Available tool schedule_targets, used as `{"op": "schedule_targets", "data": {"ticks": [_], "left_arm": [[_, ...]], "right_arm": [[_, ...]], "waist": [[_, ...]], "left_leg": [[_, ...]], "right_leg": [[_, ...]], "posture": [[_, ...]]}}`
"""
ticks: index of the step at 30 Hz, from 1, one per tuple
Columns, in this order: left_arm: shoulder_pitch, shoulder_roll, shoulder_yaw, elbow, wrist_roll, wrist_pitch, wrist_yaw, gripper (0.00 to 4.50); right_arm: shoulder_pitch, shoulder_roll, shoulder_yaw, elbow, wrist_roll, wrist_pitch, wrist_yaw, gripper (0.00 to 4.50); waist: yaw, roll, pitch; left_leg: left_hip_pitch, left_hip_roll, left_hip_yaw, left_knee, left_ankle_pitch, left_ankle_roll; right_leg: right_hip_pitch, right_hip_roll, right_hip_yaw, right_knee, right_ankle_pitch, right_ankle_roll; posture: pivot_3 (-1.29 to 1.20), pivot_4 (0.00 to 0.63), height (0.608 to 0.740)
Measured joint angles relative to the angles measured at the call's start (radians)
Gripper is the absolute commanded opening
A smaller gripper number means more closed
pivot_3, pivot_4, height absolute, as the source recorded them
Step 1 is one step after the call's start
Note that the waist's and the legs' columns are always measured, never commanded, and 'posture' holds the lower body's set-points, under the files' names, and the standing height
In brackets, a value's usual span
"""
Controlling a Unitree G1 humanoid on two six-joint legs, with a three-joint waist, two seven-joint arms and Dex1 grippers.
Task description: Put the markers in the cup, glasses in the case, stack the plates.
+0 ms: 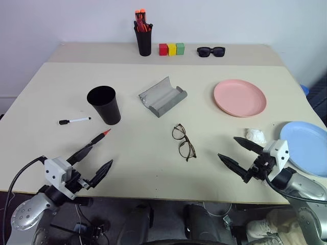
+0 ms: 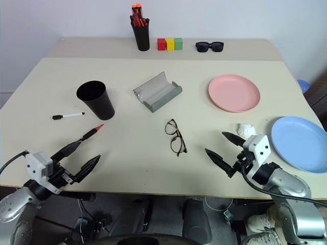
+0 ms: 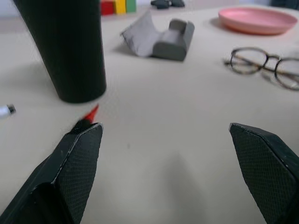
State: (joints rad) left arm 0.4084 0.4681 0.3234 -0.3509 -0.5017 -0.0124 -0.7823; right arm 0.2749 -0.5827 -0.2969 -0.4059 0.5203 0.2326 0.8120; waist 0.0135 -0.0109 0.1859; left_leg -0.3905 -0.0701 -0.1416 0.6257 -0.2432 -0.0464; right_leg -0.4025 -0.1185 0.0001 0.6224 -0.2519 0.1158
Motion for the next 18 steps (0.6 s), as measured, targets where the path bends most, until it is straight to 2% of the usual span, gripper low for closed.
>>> {"op": "schedule_targets", "data": {"ticks": [18], "left_arm": [[0.009,-0.003,0.004,-0.054,-0.011,0.056,0.053,4.5]], "right_arm": [[0.016,0.011,0.018,-0.038,-0.006,0.023,-0.042,4.35]], "waist": [[-0.001,0.0,0.0]], "left_leg": [[0.0,0.0,0.0,0.001,0.0,0.0]], "right_leg": [[0.0,0.0,0.0,0.002,0.0,0.0]], "posture": [[0.0,0.15,0.74]]}}
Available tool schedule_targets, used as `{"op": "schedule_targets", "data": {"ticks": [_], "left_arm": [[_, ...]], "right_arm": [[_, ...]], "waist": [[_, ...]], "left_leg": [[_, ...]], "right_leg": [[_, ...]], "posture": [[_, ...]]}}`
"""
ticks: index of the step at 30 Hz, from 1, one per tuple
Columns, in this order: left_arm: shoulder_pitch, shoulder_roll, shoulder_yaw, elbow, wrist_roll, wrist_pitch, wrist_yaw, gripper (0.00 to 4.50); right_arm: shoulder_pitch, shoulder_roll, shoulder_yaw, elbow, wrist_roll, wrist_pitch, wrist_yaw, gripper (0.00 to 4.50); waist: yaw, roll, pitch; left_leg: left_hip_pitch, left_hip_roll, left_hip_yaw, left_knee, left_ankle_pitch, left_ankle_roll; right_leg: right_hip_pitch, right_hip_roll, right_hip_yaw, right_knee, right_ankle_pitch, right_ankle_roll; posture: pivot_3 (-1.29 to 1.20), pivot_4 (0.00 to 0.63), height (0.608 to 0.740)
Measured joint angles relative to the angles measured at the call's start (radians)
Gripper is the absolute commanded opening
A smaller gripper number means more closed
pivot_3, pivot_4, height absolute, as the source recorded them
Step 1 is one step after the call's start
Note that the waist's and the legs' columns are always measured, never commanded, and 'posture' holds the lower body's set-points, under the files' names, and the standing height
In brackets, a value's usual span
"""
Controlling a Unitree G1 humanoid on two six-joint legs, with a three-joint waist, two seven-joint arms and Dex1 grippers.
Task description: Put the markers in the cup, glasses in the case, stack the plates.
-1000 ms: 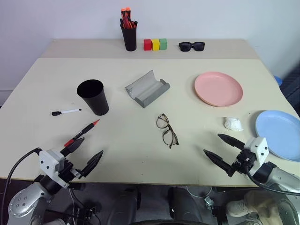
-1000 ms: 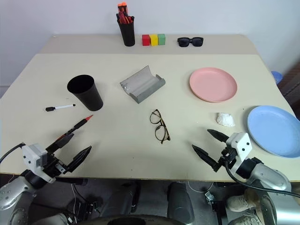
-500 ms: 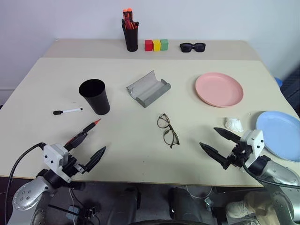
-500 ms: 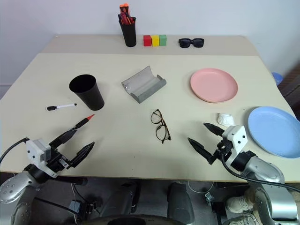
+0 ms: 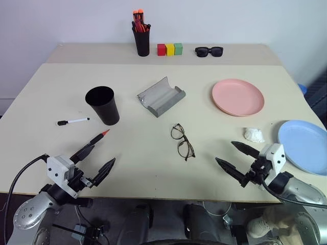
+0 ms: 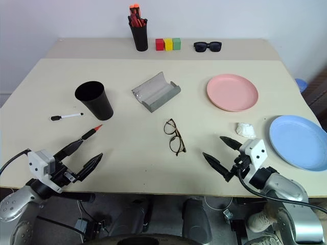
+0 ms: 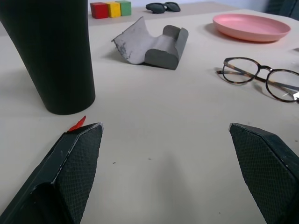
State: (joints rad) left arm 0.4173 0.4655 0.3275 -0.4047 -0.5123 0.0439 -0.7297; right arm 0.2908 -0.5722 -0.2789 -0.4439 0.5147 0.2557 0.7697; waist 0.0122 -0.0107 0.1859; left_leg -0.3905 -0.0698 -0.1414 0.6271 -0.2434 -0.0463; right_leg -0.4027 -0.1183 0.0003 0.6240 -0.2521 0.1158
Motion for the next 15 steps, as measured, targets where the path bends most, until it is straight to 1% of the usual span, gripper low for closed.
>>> {"op": "schedule_targets", "data": {"ticks": [4,9,12,15], "left_arm": [[-0.077,-0.019,0.015,-0.046,-0.046,0.08,0.11,4.5],[-0.262,-0.009,0.112,-0.07,-0.162,0.233,0.312,4.5],[-0.342,0.027,0.133,-0.057,-0.162,0.343,0.436,4.5],[-0.373,0.09,0.124,-0.038,-0.124,0.444,0.495,4.5]], "right_arm": [[-0.08,0.0,0.002,0.001,-0.004,0.004,-0.03,4.35],[-0.235,-0.028,0.061,0.005,0.002,0.073,-0.039,4.35],[-0.392,-0.07,0.132,0.074,0.02,0.103,0.061,4.35],[-0.545,-0.068,0.204,0.184,0.019,0.09,0.172,4.35]], "waist": [[0.001,0.0,0.0],[-0.002,0.0,0.0],[-0.008,0.0,0.0],[-0.012,-0.001,0.001]], "left_leg": [[0.0,0.0,-0.001,0.001,0.0,0.0],[0.0,-0.002,-0.001,0.002,0.0,0.0],[0.001,-0.002,0.0,0.002,0.0,0.0],[0.001,-0.002,0.0,0.001,0.0,0.0]], "right_leg": [[0.0,0.0,0.0,0.001,0.0,0.0],[-0.001,0.0,0.0,0.005,0.001,0.001],[-0.001,0.002,0.0,0.005,0.002,0.003],[-0.002,0.003,0.0,0.006,0.002,0.004]], "posture": [[0.0,0.15,0.74],[0.0,0.15,0.74],[0.0,0.15,0.74],[0.0,0.15,0.74]]}}
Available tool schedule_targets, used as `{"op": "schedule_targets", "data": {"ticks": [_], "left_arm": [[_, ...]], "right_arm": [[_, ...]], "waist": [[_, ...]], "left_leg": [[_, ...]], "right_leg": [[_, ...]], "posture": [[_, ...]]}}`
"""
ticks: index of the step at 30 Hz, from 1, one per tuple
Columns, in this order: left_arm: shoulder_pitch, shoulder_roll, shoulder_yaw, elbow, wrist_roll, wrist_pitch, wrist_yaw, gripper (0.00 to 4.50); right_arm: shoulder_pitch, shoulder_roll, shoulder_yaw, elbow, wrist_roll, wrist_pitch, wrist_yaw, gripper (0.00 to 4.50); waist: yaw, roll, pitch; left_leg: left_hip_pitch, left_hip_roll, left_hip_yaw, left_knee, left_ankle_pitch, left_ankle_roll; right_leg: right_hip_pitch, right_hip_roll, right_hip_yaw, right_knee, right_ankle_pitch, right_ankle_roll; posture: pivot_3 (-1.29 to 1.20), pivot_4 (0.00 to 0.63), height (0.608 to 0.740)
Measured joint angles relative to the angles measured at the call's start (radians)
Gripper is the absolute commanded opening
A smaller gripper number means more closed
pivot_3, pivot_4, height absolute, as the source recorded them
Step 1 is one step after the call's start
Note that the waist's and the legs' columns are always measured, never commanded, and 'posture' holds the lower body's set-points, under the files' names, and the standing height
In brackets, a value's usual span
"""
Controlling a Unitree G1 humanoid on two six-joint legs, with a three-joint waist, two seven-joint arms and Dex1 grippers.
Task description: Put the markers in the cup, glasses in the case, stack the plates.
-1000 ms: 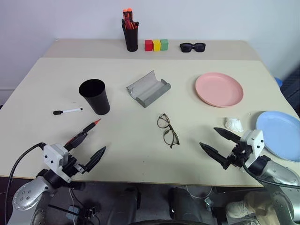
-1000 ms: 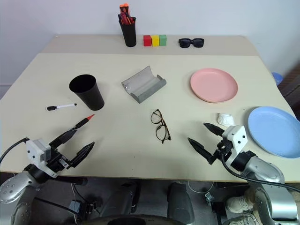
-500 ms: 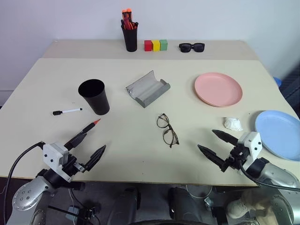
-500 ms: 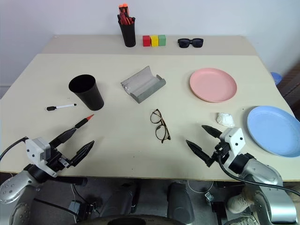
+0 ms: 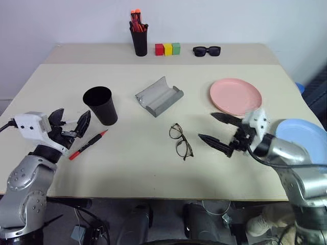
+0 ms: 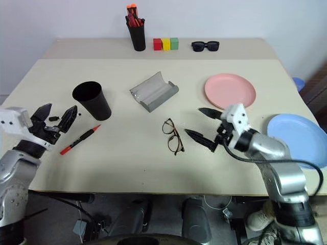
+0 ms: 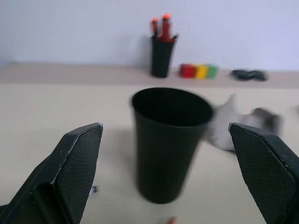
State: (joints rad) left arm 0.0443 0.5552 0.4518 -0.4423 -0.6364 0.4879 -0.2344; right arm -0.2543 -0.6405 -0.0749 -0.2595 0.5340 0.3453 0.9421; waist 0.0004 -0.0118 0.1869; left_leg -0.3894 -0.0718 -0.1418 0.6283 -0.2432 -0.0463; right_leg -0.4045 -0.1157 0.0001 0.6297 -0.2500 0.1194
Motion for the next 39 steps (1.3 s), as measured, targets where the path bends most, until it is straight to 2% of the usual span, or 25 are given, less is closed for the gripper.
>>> {"op": "schedule_targets", "data": {"ticks": [4,8,13,18,23,32,35,39], "left_arm": [[-0.044,0.166,-0.052,0.052,0.035,0.205,0.001,4.5],[-0.049,0.285,-0.107,0.078,0.057,0.25,-0.136,4.5],[-0.001,0.41,-0.131,0.122,0.091,0.261,-0.301,4.5],[0.0,0.464,-0.16,0.187,0.132,0.265,-0.403,4.5],[-0.001,0.467,-0.179,0.19,0.154,0.272,-0.455,4.5],[-0.128,0.47,-0.33,0.208,0.205,0.392,-0.476,4.5],[-0.177,0.505,-0.386,0.211,0.215,0.453,-0.494,3.67],[-0.209,0.516,-0.429,0.204,0.218,0.489,-0.514,1.77]], "right_arm": [[-0.151,0.045,0.093,0.156,-0.02,-0.092,0.154,4.35],[-0.233,0.092,0.154,0.245,-0.021,-0.112,0.245,4.35],[-0.263,0.139,0.197,0.265,-0.038,-0.113,0.277,4.35],[-0.273,0.171,0.217,0.287,-0.061,-0.146,0.294,4.35],[-0.279,0.188,0.222,0.333,-0.088,-0.191,0.319,4.35],[-0.288,0.225,0.226,0.354,-0.108,-0.223,0.321,4.35],[-0.288,0.231,0.227,0.357,-0.119,-0.225,0.319,4.45],[-0.287,0.233,0.227,0.357,-0.12,-0.226,0.316,4.45]], "waist": [[-0.007,-0.001,0.001],[-0.015,0.0,0.001],[-0.018,0.001,0.002],[-0.015,0.001,0.002],[-0.016,0.001,0.002],[-0.017,0.001,0.002],[-0.019,0.001,0.002],[-0.021,0.002,0.002]], "left_leg": [[0.0,0.0,0.0,0.0,0.0,0.0],[-0.001,0.0,0.0,-0.001,0.0,0.0],[-0.001,0.001,0.0,-0.005,0.0,-0.001],[-0.001,0.001,0.0,-0.005,0.001,-0.002],[-0.001,0.001,0.0,-0.006,0.001,-0.002],[-0.001,0.001,0.0,-0.006,0.001,-0.002],[-0.001,0.0,0.0,-0.006,0.001,-0.003],[0.001,0.001,0.0,-0.007,0.002,-0.003]], "right_leg": [[-0.001,0.001,0.0,0.0,0.0,0.001],[-0.002,0.0,0.001,0.0,0.0,0.0],[-0.005,0.001,0.001,0.001,0.0,0.0],[-0.005,0.001,0.001,0.0,0.0,0.0],[-0.006,0.0,0.001,0.001,0.001,0.001],[-0.006,0.001,0.001,0.001,0.001,0.001],[-0.006,0.001,0.001,0.002,0.001,0.002],[-0.006,0.001,0.001,0.003,0.001,0.001]], "posture": [[0.0,0.15,0.74],[0.0,0.15,0.74],[0.0,0.15,0.74],[0.0,0.15,0.74],[0.0,0.15,0.74],[0.0,0.15,0.74],[0.0,0.15,0.74],[0.0,0.15,0.74]]}}
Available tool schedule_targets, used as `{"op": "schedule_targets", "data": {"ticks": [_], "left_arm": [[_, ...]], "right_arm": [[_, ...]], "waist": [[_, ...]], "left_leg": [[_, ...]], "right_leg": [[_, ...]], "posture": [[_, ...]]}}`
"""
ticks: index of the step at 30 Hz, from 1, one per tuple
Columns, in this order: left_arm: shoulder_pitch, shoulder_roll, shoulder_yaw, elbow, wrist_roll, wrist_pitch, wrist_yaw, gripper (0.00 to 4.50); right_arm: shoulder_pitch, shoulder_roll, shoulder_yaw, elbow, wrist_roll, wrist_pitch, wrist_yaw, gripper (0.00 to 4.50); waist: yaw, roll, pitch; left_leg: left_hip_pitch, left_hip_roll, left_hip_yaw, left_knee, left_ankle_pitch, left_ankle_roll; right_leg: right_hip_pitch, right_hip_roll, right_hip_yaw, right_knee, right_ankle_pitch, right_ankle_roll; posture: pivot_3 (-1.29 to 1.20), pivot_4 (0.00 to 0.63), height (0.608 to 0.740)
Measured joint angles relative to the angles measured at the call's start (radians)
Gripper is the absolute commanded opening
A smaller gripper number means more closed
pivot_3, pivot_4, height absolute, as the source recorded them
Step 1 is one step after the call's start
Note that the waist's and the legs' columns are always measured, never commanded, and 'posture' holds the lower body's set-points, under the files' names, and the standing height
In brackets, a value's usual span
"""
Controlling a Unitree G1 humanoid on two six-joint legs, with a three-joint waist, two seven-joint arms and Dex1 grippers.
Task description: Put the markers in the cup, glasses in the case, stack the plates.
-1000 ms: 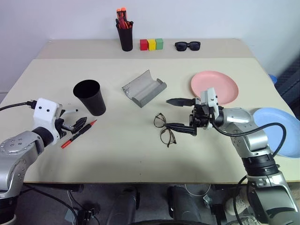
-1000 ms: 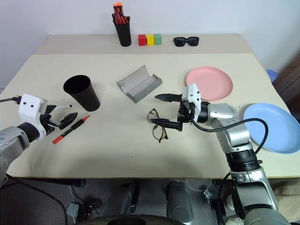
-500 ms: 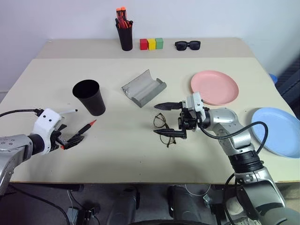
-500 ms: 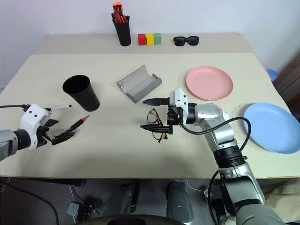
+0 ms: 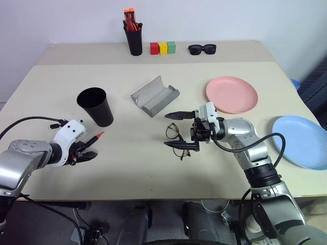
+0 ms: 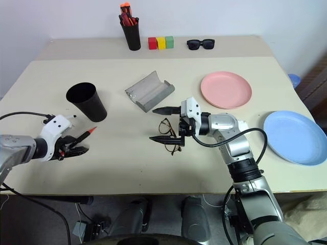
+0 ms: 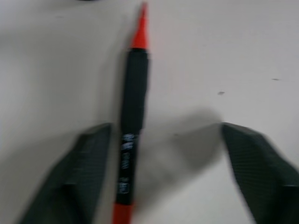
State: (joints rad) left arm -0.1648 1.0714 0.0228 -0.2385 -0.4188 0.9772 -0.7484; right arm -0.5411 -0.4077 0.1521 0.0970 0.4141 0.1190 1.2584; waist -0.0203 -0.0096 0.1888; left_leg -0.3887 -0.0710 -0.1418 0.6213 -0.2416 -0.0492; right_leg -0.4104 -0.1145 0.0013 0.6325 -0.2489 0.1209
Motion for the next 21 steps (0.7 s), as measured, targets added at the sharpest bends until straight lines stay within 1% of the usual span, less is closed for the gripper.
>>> {"op": "schedule_targets", "data": {"ticks": [1,3,4,7,10,13,16,21], "left_arm": [[-0.011,0.0,-0.009,0.0,0.002,0.009,0.0,1.16],[-0.026,0.0,-0.015,0.001,0.009,0.023,0.001,0.32],[-0.033,0.0,-0.016,0.001,0.012,0.035,0.003,0.07],[-0.035,0.0,-0.011,-0.008,0.013,0.048,-0.001,0.07],[0.028,-0.014,0.05,-0.068,-0.016,-0.003,-0.043,0.07],[0.08,-0.158,0.17,-0.162,-0.022,-0.219,-0.022,0.07],[0.074,-0.273,0.239,-0.203,-0.014,-0.351,0.046,0.07],[-0.058,-0.423,0.288,-0.192,-0.003,-0.403,0.223,0.07]], "right_arm": [[0.0,0.0,0.0,0.0,0.0,-0.001,-0.001,4.45],[0.002,0.001,0.0,0.0,0.0,-0.004,-0.003,4.45],[0.005,0.001,0.0,0.0,0.0,-0.007,-0.004,4.45],[0.014,0.003,0.0,0.0,0.0,-0.011,-0.009,4.45],[0.023,0.005,0.0,0.0,-0.002,-0.017,-0.014,4.45],[0.025,0.007,-0.002,0.002,-0.002,-0.018,-0.017,4.45],[0.025,0.014,-0.003,0.006,-0.002,-0.02,-0.026,4.45],[0.021,0.029,-0.006,0.022,-0.002,-0.023,-0.038,4.45]], "waist": [[0.001,0.0,0.0],[0.0,0.0,0.0],[0.0,0.0,0.0],[-0.001,0.0,0.0],[-0.001,0.0,0.0],[0.006,0.0,0.0],[0.009,-0.001,0.0],[0.008,-0.002,0.0]], "left_leg": [[0.0,0.0,0.0,0.0,0.0,-0.001],[0.001,0.0,0.0,0.0,0.001,-0.002],[0.001,0.0,0.0,0.0,0.001,-0.002],[0.001,0.0,0.0,0.0,0.001,-0.002],[-0.001,0.0,0.0,-0.001,0.001,-0.002],[-0.002,0.001,0.0,-0.001,0.002,-0.003],[-0.002,0.0,0.0,0.0,0.002,-0.003],[-0.002,0.0,0.0,0.002,0.002,-0.003]], "right_leg": [[0.0,0.0,0.0,0.001,0.0,0.0],[0.0,0.0,0.0,0.001,0.0,0.0],[0.0,0.0,0.0,0.001,0.0,0.0],[0.0,0.0,0.0,0.001,0.0,0.0],[-0.001,0.0,0.001,0.0,0.0,0.0],[-0.002,-0.001,0.001,-0.002,0.0,-0.001],[-0.001,-0.001,0.001,-0.002,0.001,-0.001],[0.0,0.0,0.001,-0.001,0.003,0.001]], "posture": [[0.0,0.15,0.74],[0.0,0.15,0.74],[0.0,0.15,0.74],[0.0,0.15,0.74],[0.0,0.15,0.74],[0.0,0.15,0.74],[0.0,0.15,0.74],[0.0,0.15,0.74]]}}
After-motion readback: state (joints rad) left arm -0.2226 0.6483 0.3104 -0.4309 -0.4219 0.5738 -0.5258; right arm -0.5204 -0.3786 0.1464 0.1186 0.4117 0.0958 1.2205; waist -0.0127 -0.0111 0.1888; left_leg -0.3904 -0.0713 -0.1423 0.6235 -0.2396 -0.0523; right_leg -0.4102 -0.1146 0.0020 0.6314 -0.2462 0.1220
